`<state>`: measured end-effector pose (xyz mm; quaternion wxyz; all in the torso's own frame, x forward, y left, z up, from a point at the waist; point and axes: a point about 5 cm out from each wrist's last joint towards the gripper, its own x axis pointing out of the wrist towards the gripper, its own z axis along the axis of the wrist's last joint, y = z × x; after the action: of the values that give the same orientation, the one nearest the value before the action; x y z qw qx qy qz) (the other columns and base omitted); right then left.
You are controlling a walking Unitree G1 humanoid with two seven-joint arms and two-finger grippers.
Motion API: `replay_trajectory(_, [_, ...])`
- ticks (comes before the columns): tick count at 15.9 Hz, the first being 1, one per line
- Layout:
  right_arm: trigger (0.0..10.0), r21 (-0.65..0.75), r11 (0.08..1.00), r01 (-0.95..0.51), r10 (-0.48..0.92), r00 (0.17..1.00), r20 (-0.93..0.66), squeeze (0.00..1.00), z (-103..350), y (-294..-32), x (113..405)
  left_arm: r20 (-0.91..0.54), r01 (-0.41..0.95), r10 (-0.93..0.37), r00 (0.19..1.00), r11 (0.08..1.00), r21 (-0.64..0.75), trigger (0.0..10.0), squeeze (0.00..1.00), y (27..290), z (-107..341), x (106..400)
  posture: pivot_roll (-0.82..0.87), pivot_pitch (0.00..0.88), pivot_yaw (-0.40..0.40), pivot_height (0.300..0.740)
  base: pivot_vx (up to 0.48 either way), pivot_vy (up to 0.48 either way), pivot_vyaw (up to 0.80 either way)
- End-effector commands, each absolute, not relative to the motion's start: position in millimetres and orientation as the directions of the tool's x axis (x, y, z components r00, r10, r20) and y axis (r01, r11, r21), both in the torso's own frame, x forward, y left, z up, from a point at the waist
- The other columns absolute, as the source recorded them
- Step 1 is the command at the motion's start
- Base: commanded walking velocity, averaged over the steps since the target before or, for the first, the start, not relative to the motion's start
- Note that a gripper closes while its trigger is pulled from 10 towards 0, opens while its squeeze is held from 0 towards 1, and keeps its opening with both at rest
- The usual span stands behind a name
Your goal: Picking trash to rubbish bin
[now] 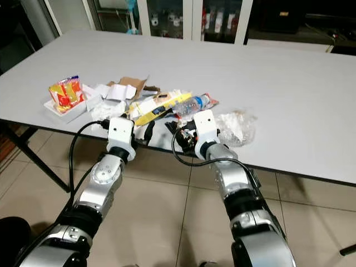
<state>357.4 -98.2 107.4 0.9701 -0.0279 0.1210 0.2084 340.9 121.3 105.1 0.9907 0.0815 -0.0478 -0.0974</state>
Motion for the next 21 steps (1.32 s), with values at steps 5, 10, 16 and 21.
replay_trajectory(5, [10.0, 0.061, 0.914, -0.401, 0.403, 0.882, -0.244, 0.00, 107.5, -91.7, 367.9, 0.089, 0.174, -0.192, 0.977, 0.969, 0.177, 10.0, 0.00, 122.8, 108.1, 341.3, 0.01, 0.000, 0.010, 0.740, 0.000, 0.000, 0.00])
replay_trajectory(10, [10.0, 0.064, 0.934, -0.351, 0.354, 0.887, -0.296, 0.00, 98.6, -92.4, 371.5, 0.097, 0.174, -0.194, 0.976, 0.968, 0.182, 10.0, 0.00, 122.6, 110.7, 342.8, 0.03, 0.000, 0.010, 0.740, 0.000, 0.000, 0.00])
replay_trajectory(16, [10.0, 0.045, 0.938, -0.343, 0.336, 0.872, -0.355, 0.00, 84.7, -94.8, 366.4, 0.103, 0.174, -0.196, 0.975, 0.967, 0.187, 10.0, 0.00, 123.1, 111.9, 342.8, 0.04, 0.000, 0.006, 0.740, 0.000, 0.000, 0.00])
replay_trajectory(21, [10.0, 0.000, 0.907, -0.420, 0.380, 0.821, -0.426, 0.00, 61.5, -95.4, 351.4, 0.105, 0.182, -0.204, 0.973, 0.965, 0.187, 10.0, 0.00, 121.2, 112.1, 342.0, 0.05, 0.000, 0.006, 0.740, 0.000, 0.000, 0.00])
